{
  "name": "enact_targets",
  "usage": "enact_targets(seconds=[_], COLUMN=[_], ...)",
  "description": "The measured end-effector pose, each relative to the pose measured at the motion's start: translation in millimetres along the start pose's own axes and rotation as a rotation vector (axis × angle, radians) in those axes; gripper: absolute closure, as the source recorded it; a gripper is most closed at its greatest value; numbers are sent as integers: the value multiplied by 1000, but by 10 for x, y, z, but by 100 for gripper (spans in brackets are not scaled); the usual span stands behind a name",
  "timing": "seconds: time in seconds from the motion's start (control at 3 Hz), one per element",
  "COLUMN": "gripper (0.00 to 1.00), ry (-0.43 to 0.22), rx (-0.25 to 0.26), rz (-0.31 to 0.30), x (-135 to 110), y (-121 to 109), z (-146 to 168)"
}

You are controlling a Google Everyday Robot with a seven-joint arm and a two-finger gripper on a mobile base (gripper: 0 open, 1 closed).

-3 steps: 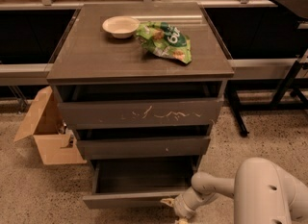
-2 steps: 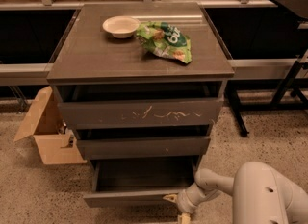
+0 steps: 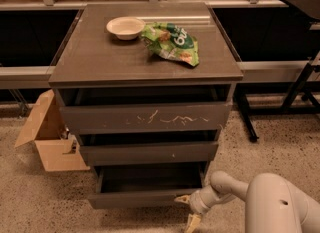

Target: Close bottom drawer

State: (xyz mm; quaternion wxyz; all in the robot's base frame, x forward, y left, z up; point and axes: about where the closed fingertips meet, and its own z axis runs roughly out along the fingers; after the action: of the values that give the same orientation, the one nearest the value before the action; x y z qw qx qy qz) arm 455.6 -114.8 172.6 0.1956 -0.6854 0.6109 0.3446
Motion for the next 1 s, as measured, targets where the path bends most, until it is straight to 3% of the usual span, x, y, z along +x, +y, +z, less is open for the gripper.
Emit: enact_targets(seconds=[0.67,1.0], gripper=[66,52], ry=[-13,-13], rx=[73,111], rz=[-14,-20], x=[12,-24], y=[-219,-324], z=[-140,-277])
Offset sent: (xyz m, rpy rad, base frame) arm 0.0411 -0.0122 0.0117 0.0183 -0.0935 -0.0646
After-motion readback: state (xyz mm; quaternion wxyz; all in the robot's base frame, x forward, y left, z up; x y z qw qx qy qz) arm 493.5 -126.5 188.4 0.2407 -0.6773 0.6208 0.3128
